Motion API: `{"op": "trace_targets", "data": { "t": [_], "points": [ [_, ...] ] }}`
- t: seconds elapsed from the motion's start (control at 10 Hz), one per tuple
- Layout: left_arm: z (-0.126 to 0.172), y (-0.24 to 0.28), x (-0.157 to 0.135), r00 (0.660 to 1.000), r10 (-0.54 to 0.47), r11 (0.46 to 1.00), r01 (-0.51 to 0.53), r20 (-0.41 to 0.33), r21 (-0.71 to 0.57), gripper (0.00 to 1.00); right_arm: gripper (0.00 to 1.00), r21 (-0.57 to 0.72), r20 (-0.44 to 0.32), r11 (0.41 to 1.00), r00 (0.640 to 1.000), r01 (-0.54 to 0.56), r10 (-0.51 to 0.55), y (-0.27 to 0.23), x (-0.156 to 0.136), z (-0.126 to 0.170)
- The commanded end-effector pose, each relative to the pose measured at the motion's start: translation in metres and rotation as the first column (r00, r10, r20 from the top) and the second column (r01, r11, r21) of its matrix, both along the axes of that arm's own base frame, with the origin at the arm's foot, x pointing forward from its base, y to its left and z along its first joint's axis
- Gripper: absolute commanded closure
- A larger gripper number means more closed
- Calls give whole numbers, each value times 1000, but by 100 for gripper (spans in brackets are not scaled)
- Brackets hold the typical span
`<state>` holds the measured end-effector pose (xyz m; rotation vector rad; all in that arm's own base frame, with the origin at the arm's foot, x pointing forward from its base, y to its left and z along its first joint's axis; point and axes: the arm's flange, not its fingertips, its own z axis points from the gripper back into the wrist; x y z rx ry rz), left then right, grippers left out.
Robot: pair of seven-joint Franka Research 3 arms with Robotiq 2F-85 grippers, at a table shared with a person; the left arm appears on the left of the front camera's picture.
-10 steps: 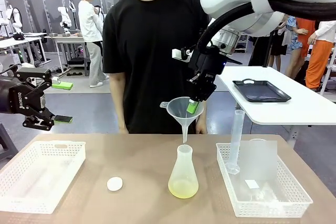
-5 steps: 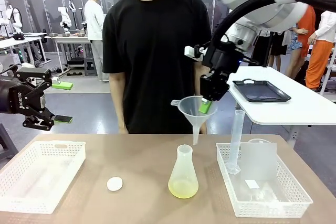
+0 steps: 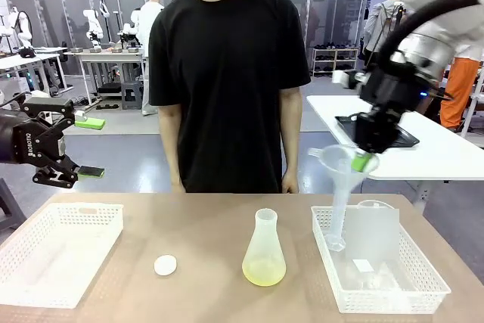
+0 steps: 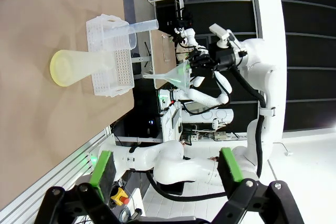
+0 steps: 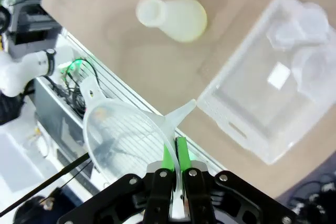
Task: Prepare the solutions needed for the experiment.
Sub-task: Once the solution is in the Big flask , pick up the Plastic Funnel and place it back into the right Organizing basket.
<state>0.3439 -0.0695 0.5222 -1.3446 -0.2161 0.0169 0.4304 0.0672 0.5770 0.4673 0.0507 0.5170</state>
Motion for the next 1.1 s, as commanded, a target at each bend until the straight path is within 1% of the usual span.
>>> {"op": "trace_targets", "data": {
  "t": [0.0, 0.2, 0.3, 0.5, 0.6, 0.7, 0.9, 1.0],
  "points": [
    [3, -3, 0, 1000, 0, 1000, 0, 3, -28, 0, 100, -7, 5, 997, 997, 73, -73, -28, -19, -15],
    [3, -3, 0, 1000, 0, 1000, 0, 3, -28, 0, 100, 19, -26, 990, 990, 137, -136, -56, -30, -34],
    [3, -3, 0, 1000, 0, 1000, 0, 3, -28, 0, 100, 33, -34, 989, 989, 147, -146, -63, -32, -43],
    [3, -3, 0, 1000, 0, 1000, 0, 3, -28, 0, 100, -23, -33, 977, 977, 212, -212, -68, -29, -60],
    [3, -3, 0, 1000, 0, 1000, 0, 3, -28, 0, 100, -39, -51, 971, 970, 237, -239, -67, -25, -73],
    [3, -3, 0, 1000, 0, 1000, 0, 3, -28, 0, 100, -100, -36, 945, 948, 310, -315, -66, -21, -83],
    [3, -3, 0, 1000, 0, 1000, 0, 3, -28, 0, 100, -155, -43, 924, 932, 349, -359, -61, -7, -105],
    [3, -3, 0, 1000, 0, 1000, 0, 3, -28, 0, 100, -171, -66, 919, 926, 356, -371, -59, 1, -119]
  ]
}}
